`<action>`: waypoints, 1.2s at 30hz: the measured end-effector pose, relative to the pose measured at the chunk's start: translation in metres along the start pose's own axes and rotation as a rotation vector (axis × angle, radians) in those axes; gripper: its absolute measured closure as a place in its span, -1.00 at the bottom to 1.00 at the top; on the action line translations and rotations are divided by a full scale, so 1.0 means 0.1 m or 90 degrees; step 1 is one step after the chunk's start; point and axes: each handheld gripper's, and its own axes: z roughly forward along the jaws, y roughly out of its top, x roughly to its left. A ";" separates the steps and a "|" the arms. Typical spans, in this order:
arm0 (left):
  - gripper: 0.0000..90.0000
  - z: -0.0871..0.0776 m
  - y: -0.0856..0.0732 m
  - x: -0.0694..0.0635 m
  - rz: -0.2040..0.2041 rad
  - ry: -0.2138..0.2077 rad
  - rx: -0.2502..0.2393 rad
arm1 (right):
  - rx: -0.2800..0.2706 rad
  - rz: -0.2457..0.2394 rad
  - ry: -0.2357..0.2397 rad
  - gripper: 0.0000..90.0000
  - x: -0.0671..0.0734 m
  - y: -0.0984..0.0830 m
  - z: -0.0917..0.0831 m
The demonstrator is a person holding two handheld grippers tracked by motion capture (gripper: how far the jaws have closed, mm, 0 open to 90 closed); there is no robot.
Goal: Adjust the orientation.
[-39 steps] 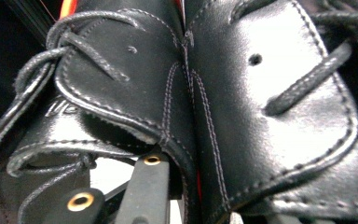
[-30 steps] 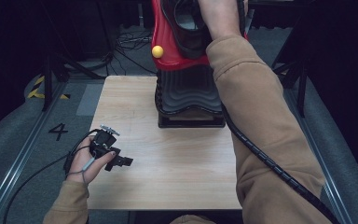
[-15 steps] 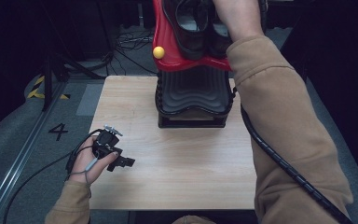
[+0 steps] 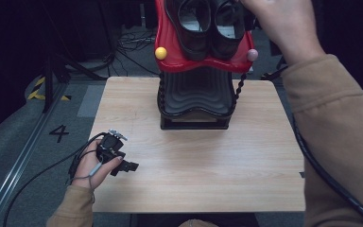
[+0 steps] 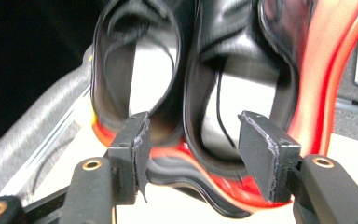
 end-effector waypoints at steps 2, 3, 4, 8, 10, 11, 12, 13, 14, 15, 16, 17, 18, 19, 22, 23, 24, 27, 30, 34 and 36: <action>-0.41 0.00 0.00 0.00 0.002 0.003 0.003 | 0.004 -0.015 -0.003 -0.03 -0.05 -0.11 -0.09; -0.41 0.00 0.00 0.00 0.001 0.005 0.002 | 0.004 -0.023 0.000 -0.03 -0.08 -0.16 -0.14; -0.41 0.00 0.00 -0.01 0.002 0.007 0.002 | 0.003 -0.023 0.002 -0.03 -0.11 -0.22 -0.19; -0.41 -0.01 0.00 -0.02 0.001 0.007 0.002 | -0.003 -0.021 0.015 -0.04 -0.26 -0.42 -0.37; -0.41 -0.02 0.00 -0.02 -0.002 0.007 0.002 | -0.001 -0.024 0.013 -0.04 -0.31 -0.49 -0.42; -0.41 -0.03 -0.01 -0.02 -0.002 0.009 0.002 | 0.005 -0.028 0.009 -0.04 -0.35 -0.54 -0.46; -0.41 -0.03 -0.01 -0.02 -0.004 0.010 0.002 | 0.007 -0.030 0.010 -0.04 -0.39 -0.59 -0.50; -0.41 -0.04 -0.01 -0.02 -0.004 0.012 0.002 | 0.006 -0.030 0.013 -0.05 -0.41 -0.62 -0.52; -0.41 -0.04 -0.01 -0.02 -0.005 0.011 0.002 | 0.005 -0.029 0.016 -0.05 -0.44 -0.66 -0.55; -0.41 -0.04 -0.01 -0.02 -0.004 0.012 0.001 | 0.006 -0.030 0.015 -0.06 -0.48 -0.70 -0.59; -0.41 -0.05 -0.01 -0.02 -0.003 0.014 0.001 | 0.008 -0.032 0.014 -0.08 -0.51 -0.74 -0.61; -0.41 -0.05 -0.01 -0.02 -0.004 0.015 -0.001 | 0.008 -0.034 0.013 -0.09 -0.54 -0.77 -0.63; -0.42 -0.05 -0.01 -0.02 -0.004 0.016 -0.003 | 0.007 -0.040 0.015 -0.10 -0.57 -0.81 -0.65; -0.42 -0.06 -0.01 -0.02 -0.002 0.017 -0.005 | 0.005 -0.041 0.017 -0.11 -0.59 -0.84 -0.66; -0.42 -0.06 0.00 -0.04 0.000 0.022 -0.008 | 0.005 -0.052 0.014 -0.13 -0.67 -0.95 -0.66; -0.42 -0.06 0.00 -0.04 0.000 0.023 -0.009 | 0.009 -0.059 0.012 -0.14 -0.69 -1.00 -0.65; -0.42 -0.06 0.00 -0.05 0.000 0.023 -0.010 | 0.013 -0.060 0.012 -0.14 -0.72 -1.04 -0.63; -0.43 -0.06 -0.01 -0.05 0.004 0.029 -0.016 | 0.028 -0.068 0.018 -0.15 -0.79 -1.16 -0.52; -0.45 -0.07 -0.03 -0.05 0.005 0.033 -0.023 | 0.045 -0.080 0.021 -0.17 -0.86 -1.31 -0.38; -0.46 -0.07 -0.05 -0.05 0.005 0.036 -0.031 | 0.058 -0.085 0.025 -0.18 -0.90 -1.45 -0.26; -0.46 -0.07 -0.07 -0.06 0.004 0.037 -0.036 | 0.066 -0.089 0.033 -0.18 -0.93 -1.56 -0.17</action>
